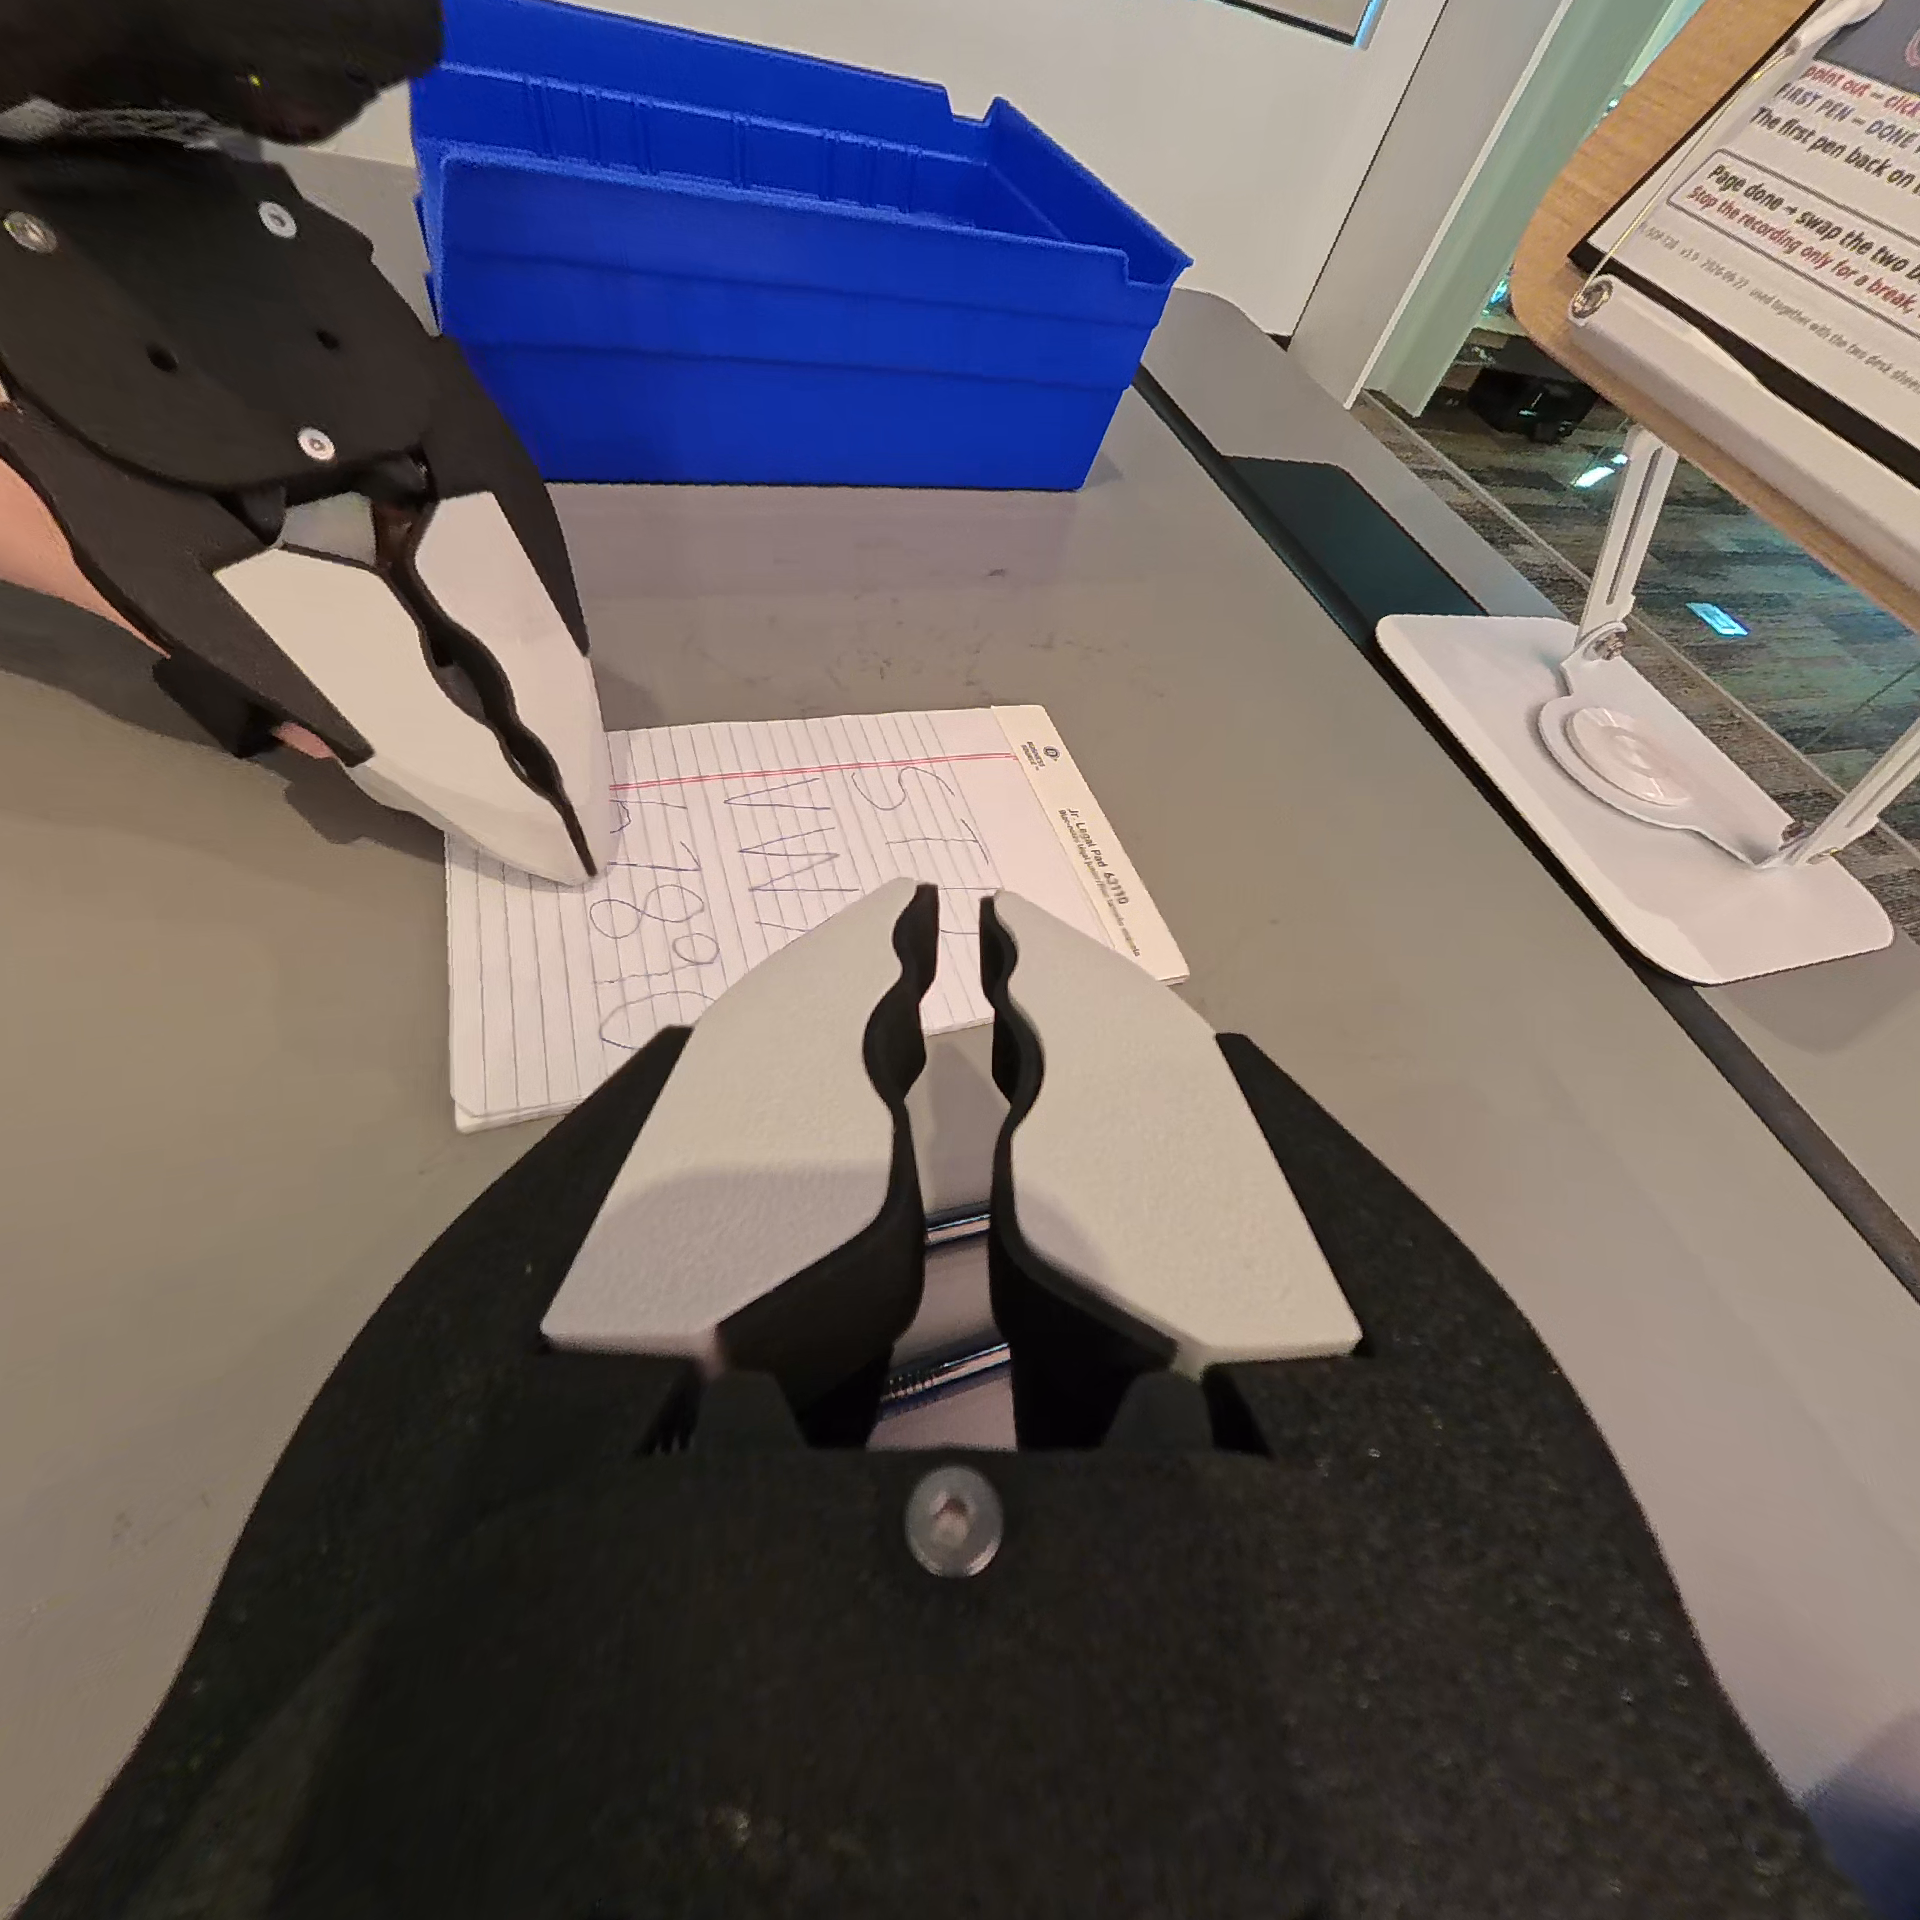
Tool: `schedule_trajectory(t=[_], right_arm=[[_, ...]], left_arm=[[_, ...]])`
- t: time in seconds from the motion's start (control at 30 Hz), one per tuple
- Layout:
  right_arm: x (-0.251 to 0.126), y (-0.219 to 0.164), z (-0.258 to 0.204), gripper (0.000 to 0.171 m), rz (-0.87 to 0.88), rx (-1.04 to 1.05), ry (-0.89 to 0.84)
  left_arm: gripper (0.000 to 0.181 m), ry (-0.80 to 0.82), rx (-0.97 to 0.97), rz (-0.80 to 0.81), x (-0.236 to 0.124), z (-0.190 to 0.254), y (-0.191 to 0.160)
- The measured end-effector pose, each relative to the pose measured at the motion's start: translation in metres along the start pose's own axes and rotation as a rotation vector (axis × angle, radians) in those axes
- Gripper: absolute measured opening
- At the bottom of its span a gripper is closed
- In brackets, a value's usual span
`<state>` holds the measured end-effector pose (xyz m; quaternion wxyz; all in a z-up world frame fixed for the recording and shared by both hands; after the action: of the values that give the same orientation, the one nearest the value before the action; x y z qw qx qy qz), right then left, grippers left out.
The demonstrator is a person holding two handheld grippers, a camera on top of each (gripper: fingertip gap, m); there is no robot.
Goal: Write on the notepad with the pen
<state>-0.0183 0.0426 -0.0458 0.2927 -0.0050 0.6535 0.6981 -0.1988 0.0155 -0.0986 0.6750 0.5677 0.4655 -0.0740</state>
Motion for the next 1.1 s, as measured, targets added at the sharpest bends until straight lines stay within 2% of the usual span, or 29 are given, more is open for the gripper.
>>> schedule_trajectory(t=[0.2, 0.43, 0.6, 0.73, 0.93, 1.1], right_arm=[[0.000, 0.000, 0.001, 0.007, 0.002, 0.001, -0.001], [-0.001, 0.000, 0.000, 0.007, 0.000, -0.004, -0.004], [-0.001, 0.001, 0.001, 0.007, 0.003, -0.004, -0.005], [-0.002, 0.001, 0.001, 0.007, 0.003, -0.005, -0.006], [-0.005, 0.003, 0.002, 0.007, 0.013, -0.008, -0.023], [-0.005, 0.002, 0.003, 0.007, 0.014, 0.001, -0.018]], left_arm=[[0.000, -0.022, -0.013, 0.070, -0.002, 0.006, 0.013], [0.000, -0.029, 0.048, 0.009, 0.013, 0.011, 0.013], [0.000, -0.050, 0.039, 0.062, 0.013, 0.019, 0.029], [0.000, -0.042, 0.094, -0.024, 0.023, 0.021, 0.027], [0.000, -0.077, 0.069, 0.037, 0.024, 0.030, 0.040], [0.000, -0.074, 0.119, 0.017, 0.028, 0.038, 0.043]])
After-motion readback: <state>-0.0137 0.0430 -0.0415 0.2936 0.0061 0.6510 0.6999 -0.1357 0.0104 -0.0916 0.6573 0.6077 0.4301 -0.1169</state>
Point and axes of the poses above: each gripper's, where its closed fingertips meet, x out along the fingers, y out of its top, z = x × y across the jaws, the point moved 7 cm from there along -x, back along the fingers, and after that the axes turned 10 degrees about y, right-handed, at the moved point
